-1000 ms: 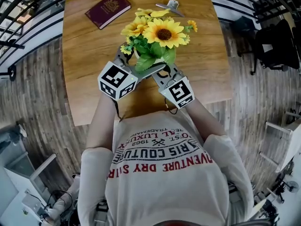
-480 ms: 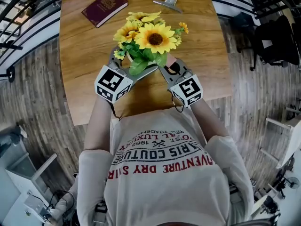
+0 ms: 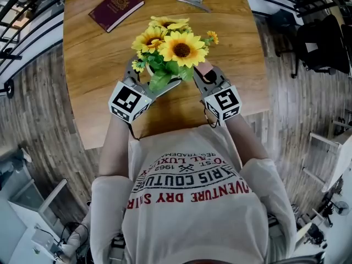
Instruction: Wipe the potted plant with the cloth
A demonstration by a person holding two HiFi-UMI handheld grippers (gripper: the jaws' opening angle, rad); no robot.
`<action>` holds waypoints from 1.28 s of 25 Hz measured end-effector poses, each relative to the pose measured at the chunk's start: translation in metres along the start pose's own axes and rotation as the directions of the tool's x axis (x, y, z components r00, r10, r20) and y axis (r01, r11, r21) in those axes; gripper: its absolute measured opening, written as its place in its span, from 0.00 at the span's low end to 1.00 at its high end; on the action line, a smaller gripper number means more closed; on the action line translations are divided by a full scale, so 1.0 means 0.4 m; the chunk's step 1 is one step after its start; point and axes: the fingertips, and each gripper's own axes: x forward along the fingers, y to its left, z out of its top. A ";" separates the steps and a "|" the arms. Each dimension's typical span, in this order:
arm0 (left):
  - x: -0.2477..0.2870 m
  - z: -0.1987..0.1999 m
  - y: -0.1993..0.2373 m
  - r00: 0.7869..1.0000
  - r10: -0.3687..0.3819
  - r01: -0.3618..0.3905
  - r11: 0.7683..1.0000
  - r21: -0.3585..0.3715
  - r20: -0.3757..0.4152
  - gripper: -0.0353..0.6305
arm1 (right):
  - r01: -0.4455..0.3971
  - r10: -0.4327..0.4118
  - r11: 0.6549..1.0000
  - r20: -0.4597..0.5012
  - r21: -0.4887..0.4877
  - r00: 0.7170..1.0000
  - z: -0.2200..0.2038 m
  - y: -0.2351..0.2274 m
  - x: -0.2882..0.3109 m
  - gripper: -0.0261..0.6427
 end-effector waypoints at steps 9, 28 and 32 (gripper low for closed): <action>0.043 -0.085 0.004 1.000 0.002 -0.002 1.000 0.027 0.007 0.81 | 0.106 -0.103 0.994 -0.091 0.033 0.991 -0.076 -0.112 -0.029 0.09; 0.202 -0.355 -0.089 0.977 -0.138 0.157 0.982 0.108 -0.164 0.81 | 0.294 -0.278 0.954 -0.195 0.060 0.941 -0.257 -0.329 -0.067 0.09; 0.186 -0.369 -0.084 0.968 -0.165 0.187 0.977 0.106 -0.188 0.81 | 0.281 -0.264 0.958 -0.197 0.063 0.944 -0.255 -0.314 -0.046 0.09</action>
